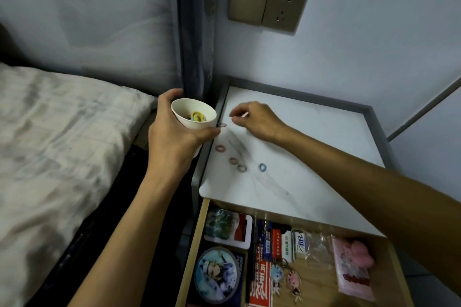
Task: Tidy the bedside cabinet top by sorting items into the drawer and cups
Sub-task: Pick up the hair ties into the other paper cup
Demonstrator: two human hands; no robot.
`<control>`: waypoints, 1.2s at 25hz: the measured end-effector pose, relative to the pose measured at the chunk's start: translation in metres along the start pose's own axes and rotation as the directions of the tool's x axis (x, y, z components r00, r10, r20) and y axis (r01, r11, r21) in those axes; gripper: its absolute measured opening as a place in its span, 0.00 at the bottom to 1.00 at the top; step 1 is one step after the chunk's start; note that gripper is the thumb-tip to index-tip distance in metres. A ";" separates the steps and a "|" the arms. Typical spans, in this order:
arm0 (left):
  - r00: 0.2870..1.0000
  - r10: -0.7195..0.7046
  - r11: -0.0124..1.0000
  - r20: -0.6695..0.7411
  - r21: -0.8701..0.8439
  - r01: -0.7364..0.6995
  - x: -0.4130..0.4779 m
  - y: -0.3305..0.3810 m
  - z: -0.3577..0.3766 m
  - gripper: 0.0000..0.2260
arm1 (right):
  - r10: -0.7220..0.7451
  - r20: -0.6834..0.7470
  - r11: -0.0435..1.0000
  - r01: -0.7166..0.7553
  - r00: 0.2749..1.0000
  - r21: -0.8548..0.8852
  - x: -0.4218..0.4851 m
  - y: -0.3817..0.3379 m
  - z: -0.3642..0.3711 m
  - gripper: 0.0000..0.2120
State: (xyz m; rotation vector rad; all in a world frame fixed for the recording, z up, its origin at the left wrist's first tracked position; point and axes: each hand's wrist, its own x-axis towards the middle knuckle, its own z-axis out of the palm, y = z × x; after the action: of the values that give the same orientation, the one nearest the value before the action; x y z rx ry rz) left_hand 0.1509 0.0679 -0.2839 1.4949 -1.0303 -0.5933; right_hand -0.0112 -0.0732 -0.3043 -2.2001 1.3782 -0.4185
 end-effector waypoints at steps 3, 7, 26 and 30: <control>0.999 -0.005 1.000 -0.034 0.010 0.005 0.003 -0.001 -0.008 0.39 | 0.112 0.077 0.993 -0.109 0.991 -0.042 0.017 0.019 0.033 0.17; 0.999 0.002 0.999 -0.040 0.037 -0.001 0.006 -0.003 -0.013 0.39 | -0.021 0.066 1.000 0.022 0.998 -0.021 0.024 0.008 0.056 0.10; 1.000 -0.015 0.999 0.020 0.048 0.014 -0.004 0.006 -0.004 0.38 | -0.339 0.270 0.898 0.396 0.901 -0.193 -0.028 0.019 0.038 0.01; 0.999 -0.006 0.997 0.049 0.075 0.002 -0.004 0.003 -0.002 0.39 | -0.212 0.279 0.883 0.306 0.937 -0.355 -0.015 0.018 0.038 0.06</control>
State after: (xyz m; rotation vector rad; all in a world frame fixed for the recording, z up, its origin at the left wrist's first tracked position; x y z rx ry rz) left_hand 0.1497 0.0725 -0.2811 1.5544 -1.0985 -0.6027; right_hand -0.0120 -0.0568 -0.3458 -2.6784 1.1133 0.0402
